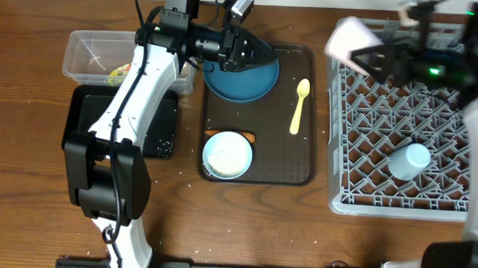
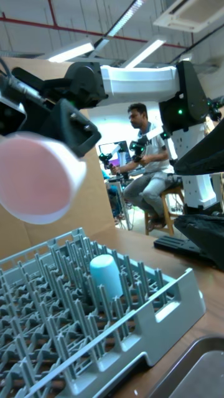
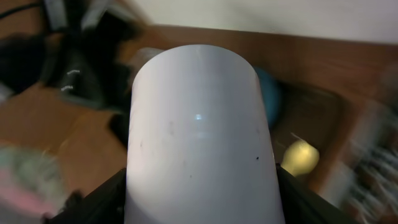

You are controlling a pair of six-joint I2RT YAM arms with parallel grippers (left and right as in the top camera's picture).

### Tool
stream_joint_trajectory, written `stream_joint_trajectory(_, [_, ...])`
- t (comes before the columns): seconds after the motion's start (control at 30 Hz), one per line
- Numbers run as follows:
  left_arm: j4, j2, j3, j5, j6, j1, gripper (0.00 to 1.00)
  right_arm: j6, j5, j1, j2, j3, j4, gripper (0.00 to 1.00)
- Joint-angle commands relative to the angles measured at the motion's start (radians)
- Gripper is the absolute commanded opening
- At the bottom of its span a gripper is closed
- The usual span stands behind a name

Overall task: Sort waste into correct bins and load items into the dishwasher rack
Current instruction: 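Take the pink cup with the right gripper and release the left, then place the pink cup upside down in the dish rack with the right gripper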

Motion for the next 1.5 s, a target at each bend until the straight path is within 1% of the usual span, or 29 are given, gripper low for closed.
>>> stream_joint_trajectory(0.0, [0.014, -0.017, 0.014, -0.039, 0.014, -0.002, 0.25, 0.102, 0.214, -0.066, -0.075, 0.003, -0.07, 0.56])
stream_joint_trajectory(0.1, [0.014, -0.017, 0.014, -0.141, 0.027, -0.002, 0.27, 0.164, 0.389, -0.136, -0.124, 0.024, -0.194, 0.56])
stream_joint_trajectory(0.17, [0.013, -0.017, 0.014, -0.209, 0.052, -0.002, 0.27, 0.18, 0.481, -0.183, -0.149, 0.046, -0.275, 0.56])
stream_joint_trajectory(0.3, [-0.002, -0.017, 0.013, -0.378, 0.103, -0.002, 0.27, 0.195, 0.612, -0.282, -0.171, 0.084, -0.414, 0.58])
stream_joint_trajectory(0.37, [-0.028, -0.017, 0.013, -0.473, 0.127, -0.002, 0.27, 0.195, 0.65, -0.325, -0.169, 0.086, -0.459, 0.59])
stream_joint_trajectory(0.47, [-0.111, -0.017, 0.013, -0.657, 0.17, -0.003, 0.27, 0.195, 0.698, -0.397, -0.149, 0.086, -0.522, 0.59])
stream_joint_trajectory(0.6, [-0.229, -0.017, 0.013, -0.872, 0.217, -0.008, 0.27, 0.195, 0.702, -0.489, -0.1, 0.086, -0.557, 0.57])
stream_joint_trajectory(0.7, [-0.285, -0.017, 0.013, -0.971, 0.241, -0.016, 0.27, 0.195, 0.708, -0.533, -0.044, 0.086, -0.578, 0.57])
stream_joint_trajectory(0.83, [-0.32, -0.017, 0.011, -1.08, 0.27, -0.037, 0.29, 0.195, 0.746, -0.544, 0.047, 0.085, -0.599, 0.57])
stream_joint_trajectory(1.03, [-0.336, -0.017, 0.009, -1.188, 0.28, -0.066, 0.31, 0.195, 0.781, -0.544, 0.162, 0.085, -0.599, 0.59])
stream_joint_trajectory(1.47, [-0.339, -0.017, 0.007, -1.202, 0.296, -0.075, 0.31, 0.195, 0.785, -0.543, 0.332, 0.085, -0.566, 0.59])
